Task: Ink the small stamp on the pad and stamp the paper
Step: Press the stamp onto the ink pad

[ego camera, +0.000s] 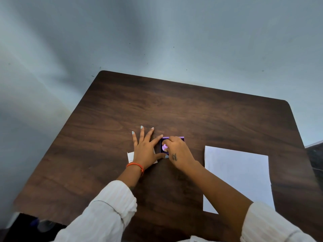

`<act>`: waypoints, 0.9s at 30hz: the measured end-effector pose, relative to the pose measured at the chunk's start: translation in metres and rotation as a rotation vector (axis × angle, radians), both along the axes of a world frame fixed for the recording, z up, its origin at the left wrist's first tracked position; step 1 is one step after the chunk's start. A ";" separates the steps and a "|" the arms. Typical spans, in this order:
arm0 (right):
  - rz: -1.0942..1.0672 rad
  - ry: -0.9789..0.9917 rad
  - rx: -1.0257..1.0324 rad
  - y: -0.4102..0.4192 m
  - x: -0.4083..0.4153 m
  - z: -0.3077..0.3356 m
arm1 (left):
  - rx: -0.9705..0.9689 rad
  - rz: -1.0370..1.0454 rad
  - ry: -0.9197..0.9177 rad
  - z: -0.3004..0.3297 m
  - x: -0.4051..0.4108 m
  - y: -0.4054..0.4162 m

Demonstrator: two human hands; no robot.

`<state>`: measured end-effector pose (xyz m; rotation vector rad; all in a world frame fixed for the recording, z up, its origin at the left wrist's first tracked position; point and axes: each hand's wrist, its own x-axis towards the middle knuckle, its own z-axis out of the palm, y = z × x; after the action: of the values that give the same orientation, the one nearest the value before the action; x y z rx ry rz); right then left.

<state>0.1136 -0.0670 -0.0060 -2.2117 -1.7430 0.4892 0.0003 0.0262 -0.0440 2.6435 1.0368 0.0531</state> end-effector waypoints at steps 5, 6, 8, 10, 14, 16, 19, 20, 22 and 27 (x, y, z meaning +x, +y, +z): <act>0.033 -0.057 0.002 0.002 0.001 -0.008 | -0.006 -0.005 -0.019 -0.002 -0.001 0.001; 0.042 -0.060 0.012 0.002 0.001 -0.008 | -0.007 -0.008 -0.028 -0.003 -0.001 0.002; 0.055 -0.073 0.023 0.002 0.003 -0.009 | -0.008 -0.016 -0.034 -0.006 -0.001 0.003; 0.068 -0.086 0.024 0.003 0.004 -0.010 | -0.009 -0.025 -0.041 -0.008 -0.001 0.004; 0.084 -0.064 0.013 0.004 0.005 -0.011 | -0.010 -0.042 -0.063 -0.011 -0.001 0.006; 0.083 -0.063 0.026 0.004 0.005 -0.010 | -0.006 -0.050 -0.067 -0.012 -0.001 0.006; 0.081 -0.057 0.056 0.004 0.005 -0.011 | -0.005 -0.059 -0.090 -0.013 -0.001 0.007; 0.080 -0.049 0.063 0.004 0.005 -0.012 | -0.007 -0.062 -0.096 -0.013 -0.001 0.007; 0.081 -0.036 0.063 0.004 0.005 -0.013 | -0.011 -0.061 -0.102 -0.013 -0.001 0.007; 0.048 0.018 0.076 0.005 0.006 -0.008 | -0.022 -0.056 -0.117 -0.010 -0.001 0.007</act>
<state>0.1197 -0.0617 -0.0137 -2.1121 -1.7795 0.4447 -0.0002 0.0328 -0.0537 2.6129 0.9202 0.1801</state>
